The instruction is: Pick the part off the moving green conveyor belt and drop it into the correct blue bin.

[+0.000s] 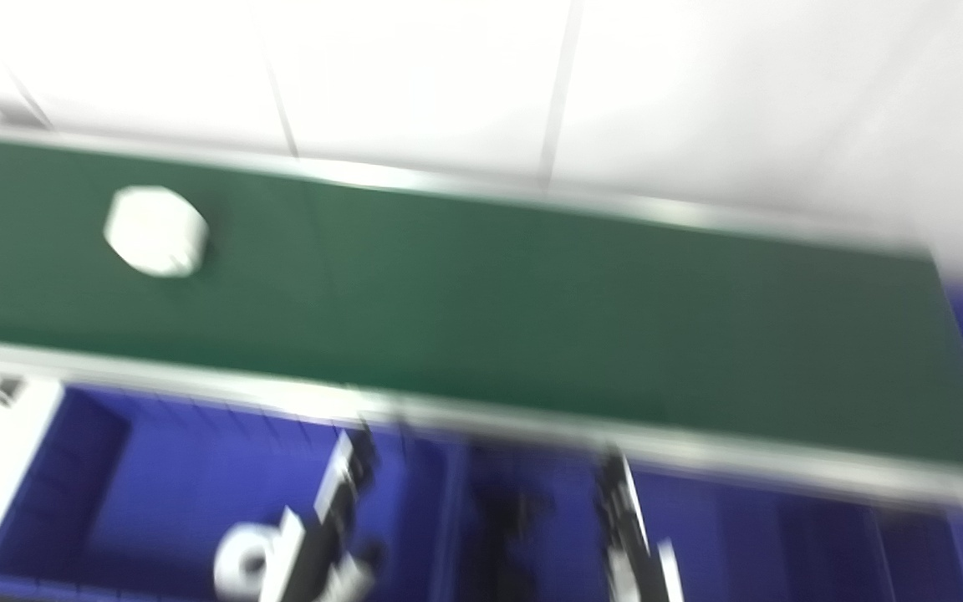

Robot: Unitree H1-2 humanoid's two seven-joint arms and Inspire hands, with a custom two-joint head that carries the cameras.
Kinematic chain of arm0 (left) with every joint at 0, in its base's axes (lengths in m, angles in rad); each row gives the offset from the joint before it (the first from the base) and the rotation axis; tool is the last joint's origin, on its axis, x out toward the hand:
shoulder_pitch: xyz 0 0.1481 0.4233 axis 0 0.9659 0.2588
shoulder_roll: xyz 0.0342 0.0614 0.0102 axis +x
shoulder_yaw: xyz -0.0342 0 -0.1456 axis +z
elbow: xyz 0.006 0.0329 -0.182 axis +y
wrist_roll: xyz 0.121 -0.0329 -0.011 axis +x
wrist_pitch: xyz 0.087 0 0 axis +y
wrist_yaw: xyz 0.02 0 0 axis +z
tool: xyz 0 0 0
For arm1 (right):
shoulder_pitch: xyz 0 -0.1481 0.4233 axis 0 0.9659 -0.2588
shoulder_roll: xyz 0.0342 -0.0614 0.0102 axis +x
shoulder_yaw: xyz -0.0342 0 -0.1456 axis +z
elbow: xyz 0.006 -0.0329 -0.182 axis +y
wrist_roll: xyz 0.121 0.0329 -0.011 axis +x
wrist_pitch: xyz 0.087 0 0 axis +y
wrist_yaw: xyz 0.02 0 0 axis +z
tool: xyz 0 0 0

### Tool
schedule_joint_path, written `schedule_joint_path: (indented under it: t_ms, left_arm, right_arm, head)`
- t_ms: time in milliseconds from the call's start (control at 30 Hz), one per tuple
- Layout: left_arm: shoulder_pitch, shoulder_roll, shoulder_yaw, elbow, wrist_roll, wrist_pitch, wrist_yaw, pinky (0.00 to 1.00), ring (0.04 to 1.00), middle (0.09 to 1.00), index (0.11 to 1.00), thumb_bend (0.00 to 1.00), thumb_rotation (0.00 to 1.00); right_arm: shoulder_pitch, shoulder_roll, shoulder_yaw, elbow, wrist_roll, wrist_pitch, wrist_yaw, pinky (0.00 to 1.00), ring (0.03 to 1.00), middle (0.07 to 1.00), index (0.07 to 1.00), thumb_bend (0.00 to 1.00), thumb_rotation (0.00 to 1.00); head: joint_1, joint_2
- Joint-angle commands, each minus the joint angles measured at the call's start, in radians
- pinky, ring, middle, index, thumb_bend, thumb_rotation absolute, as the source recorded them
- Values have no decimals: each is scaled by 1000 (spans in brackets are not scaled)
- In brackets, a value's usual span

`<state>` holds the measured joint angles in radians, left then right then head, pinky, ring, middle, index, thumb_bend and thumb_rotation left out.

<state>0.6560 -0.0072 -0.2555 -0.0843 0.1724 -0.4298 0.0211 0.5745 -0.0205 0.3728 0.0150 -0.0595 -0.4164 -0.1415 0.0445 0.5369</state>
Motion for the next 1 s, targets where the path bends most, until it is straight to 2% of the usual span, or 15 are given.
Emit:
schedule_joint_path:
  t_ms: [0,233,567,700,800,967]
  left_arm:
    - [-4,-1,-15,-2,26,-40,45,941,946,999,1000,785,935]
    - [-29,5,-81,34,82,-40,145,907,920,996,1000,720,959]
    - [-67,4,-173,81,118,-40,276,873,901,962,1000,749,938]
    - [-75,6,-194,91,138,-40,315,832,875,956,1000,784,937]
    - [-76,14,-205,89,156,-40,336,813,854,937,1000,730,953]
    - [-84,29,-217,83,162,-40,365,784,830,924,1000,731,937]
  right_arm:
    - [-3,-4,-4,3,10,-54,18,1000,1000,1000,1000,770,1000]
    - [-20,-17,-43,28,43,-54,59,1000,1000,1000,1000,727,998]
    - [-18,-29,-106,15,80,-54,130,1000,1000,1000,1000,711,977]
    - [-12,-25,-126,7,87,-53,155,1000,1000,1000,1000,732,999]
    - [-12,-22,-137,9,91,-53,173,1000,1000,1000,1000,705,983]
    - [-6,-1,-143,5,92,-53,189,1000,1000,1000,1000,702,968]
  head:
    - [10,-13]
    - [73,-39]
    - [185,-48]
    - [199,-39]
    - [196,-31]
    - [174,-16]
